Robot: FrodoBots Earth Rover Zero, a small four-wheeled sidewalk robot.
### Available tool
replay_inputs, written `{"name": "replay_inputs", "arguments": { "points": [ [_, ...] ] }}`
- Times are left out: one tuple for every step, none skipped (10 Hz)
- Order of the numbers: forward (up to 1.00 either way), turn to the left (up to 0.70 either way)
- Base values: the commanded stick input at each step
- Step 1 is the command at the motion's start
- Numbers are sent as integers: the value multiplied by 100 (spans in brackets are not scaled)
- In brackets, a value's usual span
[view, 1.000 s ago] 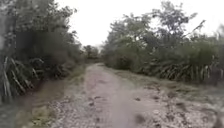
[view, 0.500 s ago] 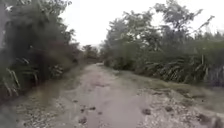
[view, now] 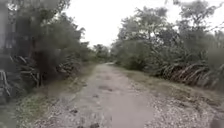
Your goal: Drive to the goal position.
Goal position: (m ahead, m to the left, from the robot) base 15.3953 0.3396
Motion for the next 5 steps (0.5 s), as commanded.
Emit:
{"name": "replay_inputs", "arguments": {
  "points": [
    [70, 0],
    [70, 0],
    [70, 0],
    [70, 0],
    [70, 0]
  ]
}}
